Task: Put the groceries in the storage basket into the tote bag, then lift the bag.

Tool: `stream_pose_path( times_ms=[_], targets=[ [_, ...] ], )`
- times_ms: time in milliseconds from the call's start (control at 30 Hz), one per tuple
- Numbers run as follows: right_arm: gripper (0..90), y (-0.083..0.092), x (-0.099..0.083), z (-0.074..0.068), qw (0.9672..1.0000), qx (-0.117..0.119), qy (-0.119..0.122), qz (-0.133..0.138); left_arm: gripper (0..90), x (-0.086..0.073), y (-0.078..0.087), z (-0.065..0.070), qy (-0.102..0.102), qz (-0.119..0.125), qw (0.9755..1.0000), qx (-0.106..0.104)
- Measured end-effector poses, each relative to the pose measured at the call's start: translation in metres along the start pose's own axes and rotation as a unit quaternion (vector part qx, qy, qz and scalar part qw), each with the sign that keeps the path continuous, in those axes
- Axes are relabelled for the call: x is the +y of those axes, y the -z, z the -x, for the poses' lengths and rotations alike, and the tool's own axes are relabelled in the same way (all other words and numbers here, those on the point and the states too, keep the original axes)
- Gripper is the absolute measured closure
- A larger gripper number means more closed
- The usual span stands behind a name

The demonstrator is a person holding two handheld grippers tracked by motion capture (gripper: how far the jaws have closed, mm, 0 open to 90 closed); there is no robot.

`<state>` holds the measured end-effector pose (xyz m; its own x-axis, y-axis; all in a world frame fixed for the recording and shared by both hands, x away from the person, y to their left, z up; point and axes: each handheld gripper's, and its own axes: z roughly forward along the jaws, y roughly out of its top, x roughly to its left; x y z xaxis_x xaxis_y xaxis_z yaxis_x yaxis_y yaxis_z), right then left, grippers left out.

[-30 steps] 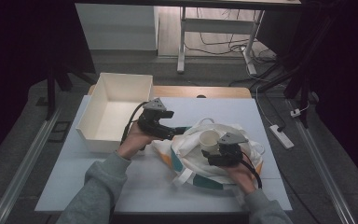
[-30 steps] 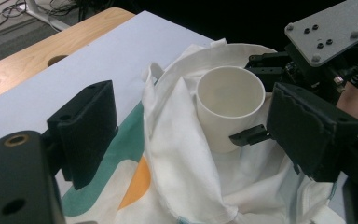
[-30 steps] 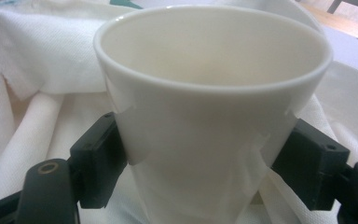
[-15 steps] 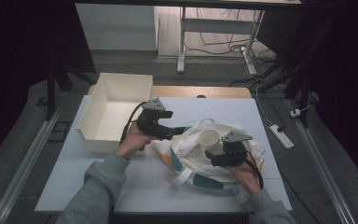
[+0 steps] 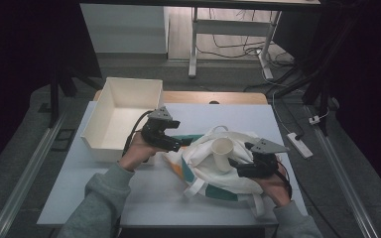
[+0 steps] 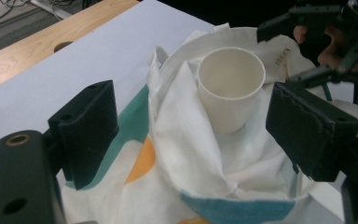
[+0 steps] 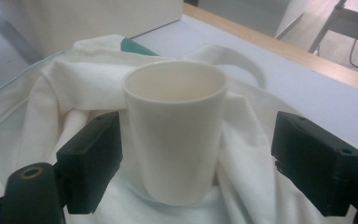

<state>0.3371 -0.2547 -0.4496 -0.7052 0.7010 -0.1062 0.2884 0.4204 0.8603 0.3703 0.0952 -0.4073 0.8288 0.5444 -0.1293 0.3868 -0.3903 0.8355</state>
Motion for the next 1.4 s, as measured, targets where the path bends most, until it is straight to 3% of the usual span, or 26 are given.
stream_pose_path(
  times_ms=[333,767,1100,1400],
  targets=[
    [20.2,0.011,-0.004,0.01,0.9999,-0.011,-0.01,0.005,20.1,-0.012,0.01,-0.004,0.014,-0.018,0.9996,0.016],
    [21.3,0.018,-0.009,0.014,0.9997,-0.022,-0.012,0.003,21.6,-0.017,0.007,-0.001,0.009,-0.033,0.9993,0.016],
    [21.6,0.022,-0.01,0.017,0.9994,-0.032,-0.01,0.001,23.4,-0.016,0.004,0.011,-0.018,-0.04,0.9987,0.026],
    [21.8,0.026,-0.012,0.017,0.9994,-0.034,-0.01,0.001,28.8,-0.022,-0.001,0.021,-0.023,-0.047,0.9976,0.046]
  ],
)
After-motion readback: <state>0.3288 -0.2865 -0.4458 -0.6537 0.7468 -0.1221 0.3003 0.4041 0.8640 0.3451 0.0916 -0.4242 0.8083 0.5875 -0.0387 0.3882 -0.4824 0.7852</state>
